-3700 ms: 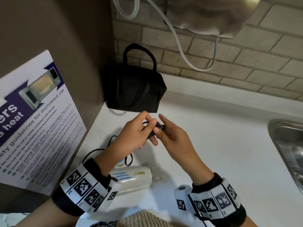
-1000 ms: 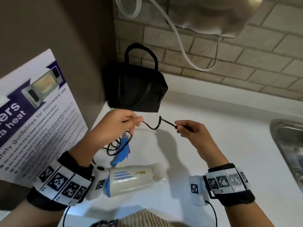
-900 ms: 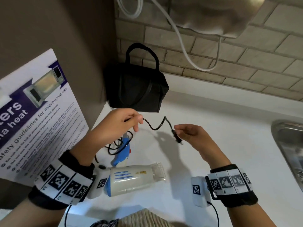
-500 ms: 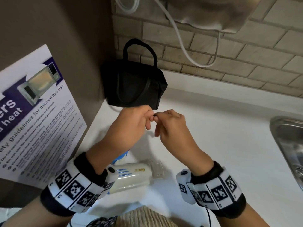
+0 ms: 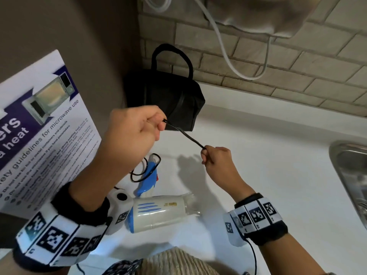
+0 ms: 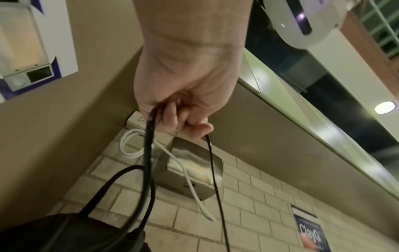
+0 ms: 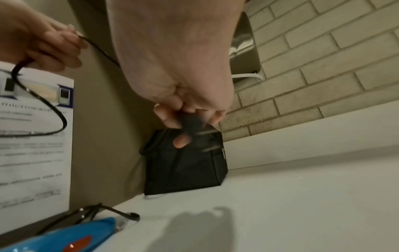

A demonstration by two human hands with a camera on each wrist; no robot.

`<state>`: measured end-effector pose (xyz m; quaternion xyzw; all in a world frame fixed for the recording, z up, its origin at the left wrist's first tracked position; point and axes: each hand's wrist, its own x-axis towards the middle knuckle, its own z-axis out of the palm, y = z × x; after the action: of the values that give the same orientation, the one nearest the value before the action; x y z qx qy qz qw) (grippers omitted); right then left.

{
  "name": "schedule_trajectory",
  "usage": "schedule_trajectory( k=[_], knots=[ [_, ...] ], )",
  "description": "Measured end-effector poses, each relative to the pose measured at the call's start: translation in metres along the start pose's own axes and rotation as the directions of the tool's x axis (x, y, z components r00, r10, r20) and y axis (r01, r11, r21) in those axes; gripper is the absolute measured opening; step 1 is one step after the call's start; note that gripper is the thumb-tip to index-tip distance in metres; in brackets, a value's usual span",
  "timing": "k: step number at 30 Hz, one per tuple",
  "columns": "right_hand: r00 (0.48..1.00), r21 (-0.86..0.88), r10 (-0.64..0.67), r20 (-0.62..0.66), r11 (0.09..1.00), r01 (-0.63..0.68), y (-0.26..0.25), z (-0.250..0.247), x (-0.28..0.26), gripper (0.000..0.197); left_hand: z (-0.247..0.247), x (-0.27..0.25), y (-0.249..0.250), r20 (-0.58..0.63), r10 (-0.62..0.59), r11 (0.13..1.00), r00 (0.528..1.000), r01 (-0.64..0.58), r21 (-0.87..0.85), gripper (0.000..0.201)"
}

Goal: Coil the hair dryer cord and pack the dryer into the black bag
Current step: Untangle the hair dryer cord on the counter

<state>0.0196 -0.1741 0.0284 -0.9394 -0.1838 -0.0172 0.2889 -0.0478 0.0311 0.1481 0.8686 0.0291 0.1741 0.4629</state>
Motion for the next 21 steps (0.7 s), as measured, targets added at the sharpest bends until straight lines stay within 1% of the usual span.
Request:
schedule_trajectory(
  k=[2, 4, 8, 11, 15, 17, 21],
  knots=[
    [1.0, 0.005, 0.021, 0.005, 1.0, -0.021, 0.009, 0.005, 0.001, 0.039, -0.003, 0.001, 0.0, -0.009, 0.01, 1.0, 1.0, -0.01, -0.001, 0.028],
    [0.999, -0.003, 0.037, 0.007, 0.999, -0.037, 0.014, 0.008, 0.003, 0.037, -0.003, 0.002, 0.0, 0.014, 0.008, 1.0, 1.0, -0.009, 0.019, 0.027],
    [0.997, -0.037, 0.069, -0.036, 0.997, -0.07, 0.024, 0.012, 0.006, 0.029, 0.001, 0.003, -0.004, 0.056, 0.016, 0.998, 0.998, -0.02, 0.058, 0.027],
    [0.992, -0.03, 0.118, -0.048, 0.992, -0.119, 0.033, 0.014, 0.004, 0.023, 0.003, 0.005, -0.015, 0.059, -0.01, 0.997, 0.998, 0.006, 0.077, 0.029],
    [0.987, -0.061, 0.157, -0.036, 0.985, -0.159, 0.045, 0.015, 0.004, 0.024, 0.006, 0.007, -0.026, 0.073, -0.02, 0.994, 0.997, 0.012, 0.112, 0.029],
    [0.981, -0.087, 0.195, -0.005, 0.977, -0.194, 0.052, 0.017, 0.005, 0.024, 0.007, 0.008, -0.03, 0.089, -0.017, 0.991, 0.996, 0.005, 0.133, 0.03],
    [0.961, -0.109, 0.276, 0.033, 0.956, -0.271, 0.063, 0.011, 0.0, 0.025, 0.012, 0.015, -0.053, 0.088, 0.017, 0.972, 0.996, -0.037, 0.232, 0.026]
  ],
)
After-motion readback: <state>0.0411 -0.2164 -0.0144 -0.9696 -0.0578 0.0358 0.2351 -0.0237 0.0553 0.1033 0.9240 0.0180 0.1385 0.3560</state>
